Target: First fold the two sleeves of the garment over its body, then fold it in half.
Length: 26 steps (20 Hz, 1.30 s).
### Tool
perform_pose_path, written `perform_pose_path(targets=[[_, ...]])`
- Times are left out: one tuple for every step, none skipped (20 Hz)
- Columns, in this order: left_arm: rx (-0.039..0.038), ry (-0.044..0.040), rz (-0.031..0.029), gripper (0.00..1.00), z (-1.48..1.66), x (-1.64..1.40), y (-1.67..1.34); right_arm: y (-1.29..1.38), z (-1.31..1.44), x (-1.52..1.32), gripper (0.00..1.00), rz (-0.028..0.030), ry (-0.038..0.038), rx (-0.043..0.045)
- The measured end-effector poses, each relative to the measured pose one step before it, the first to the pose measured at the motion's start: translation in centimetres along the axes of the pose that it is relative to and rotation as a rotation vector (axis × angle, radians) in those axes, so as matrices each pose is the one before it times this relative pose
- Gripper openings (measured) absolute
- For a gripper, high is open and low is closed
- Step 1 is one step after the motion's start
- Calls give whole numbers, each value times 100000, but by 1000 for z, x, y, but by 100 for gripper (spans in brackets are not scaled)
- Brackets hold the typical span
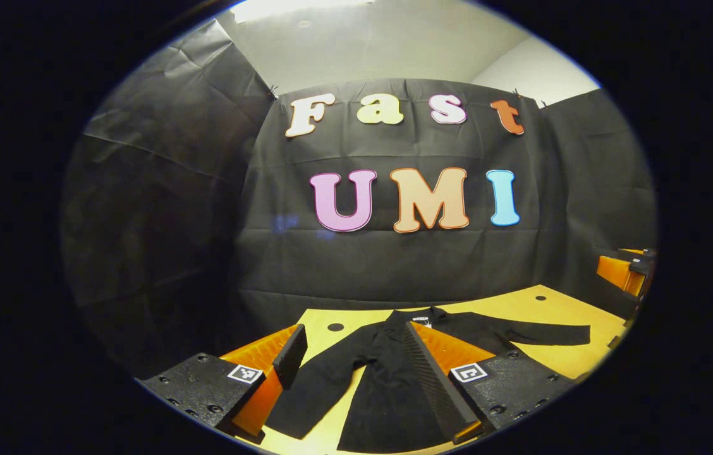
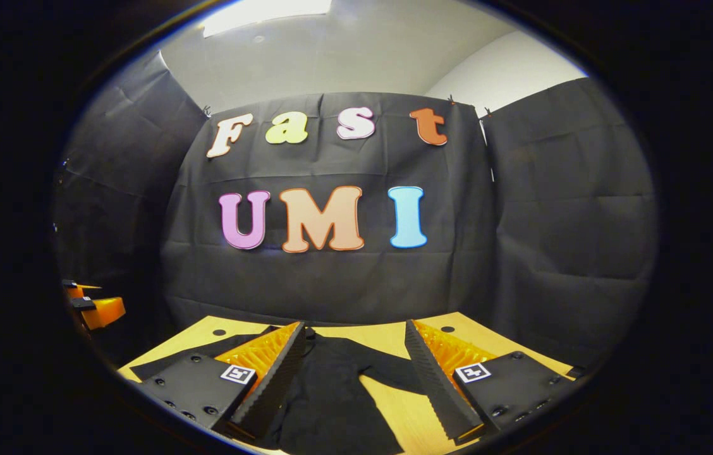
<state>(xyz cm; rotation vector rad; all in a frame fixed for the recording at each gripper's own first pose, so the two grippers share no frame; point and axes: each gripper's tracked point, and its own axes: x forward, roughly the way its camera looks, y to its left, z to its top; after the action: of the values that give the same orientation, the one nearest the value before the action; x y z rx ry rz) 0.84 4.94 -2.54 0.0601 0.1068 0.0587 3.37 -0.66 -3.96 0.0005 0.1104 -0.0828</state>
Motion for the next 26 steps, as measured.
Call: perform_pose_path(targets=[[108, 5, -14, 92, 190, 97, -367, -1115, -19, 445, 99, -1678, 418, -161], [109, -201, -231, 92, 91, 100, -428, -1122, 218, 505, 99, -1674, -299, 262], [-3, -140, 21, 92, 12, 158, -338, -1077, 53, 490, 98, -1613, 167, 533], [-83, 566, 232, 92, 57, 203, -453, -1111, 7, 643, 99, -1148, 601, 546], [-251, 303, 400, 92, -64, 239, -447, -1170, -16, 655, 99, -1500, 219, 358], [-309, 144, 720, 92, 171, 234, -446, -1382, -87, 839, 99, -2011, 446, 64], [-293, 283, 724, 92, 72, 315, -413, -1473, -456, 925, 98, -2009, 1181, -18], [-271, 211, 766, 92, 119, 253, -337, -1436, -405, 953, 99, -1781, 920, 235], [-357, -179, 771, 92, 89, 311, -511, -1333, -439, 1044, 99, -1492, 502, 362], [-273, 200, 621, 92, 70, 222, -439, -1335, -657, 1174, 99, -1521, 1391, 270], [193, 441, 714, 92, -109, 170, -386, -1326, -991, 1111, 97, -1556, 1953, 222], [548, 134, 806, 92, 8, 148, -350, -1202, -923, 1180, 100, -1395, 2138, 521], [772, 141, 655, 92, -34, 195, -346, -1206, -909, 1185, 99, -1468, 1798, 986], [863, 177, 561, 92, -3, 129, -424, -1089, -837, 1176, 99, -1316, 1853, 1382], [805, 321, 587, 92, -42, 86, -231, -1179, -1134, 1087, 99, -1505, 2946, 1178], [616, 536, 445, 92, 7, 89, -277, -1076, -983, 1105, 99, -1657, 2746, 1276], [442, 300, 553, 92, -101, 21, -258, -907, -826, 1126, 99, -1020, 2413, 1647], [143, 139, 531, 92, 118, 77, -334, -721, -812, 975, 99, -556, 2521, 1644], [142, 33, 454, 92, -15, 64, -207, -696, -852, 1137, 99, -883, 2577, 864], [483, 335, 701, 92, 25, 109, -160, -561, -995, 1102, 99, -550, 3160, 165], [732, 478, 867, 92, -67, 147, 47, -304, -1196, 1181, 99, 84, 3585, -309], [600, 191, 683, 92, -8, 77, -70, -334, -1157, 1127, 97, -101, 3669, -471], [261, 486, 481, 93, -137, 40, -115, -353, -1292, 887, 99, -101, 3931, 152], [23, 597, 105, 92, -119, 99, -246, -77, -965, 983, 98, 554, 4286, 218], [201, 651, 102, 92, -242, 41, -301, -136, -863, 932, 94, -243, 3900, -429], [336, 809, 76, 94, -100, 26, -120, -240, -860, 950, 94, -589, 3548, -664]])
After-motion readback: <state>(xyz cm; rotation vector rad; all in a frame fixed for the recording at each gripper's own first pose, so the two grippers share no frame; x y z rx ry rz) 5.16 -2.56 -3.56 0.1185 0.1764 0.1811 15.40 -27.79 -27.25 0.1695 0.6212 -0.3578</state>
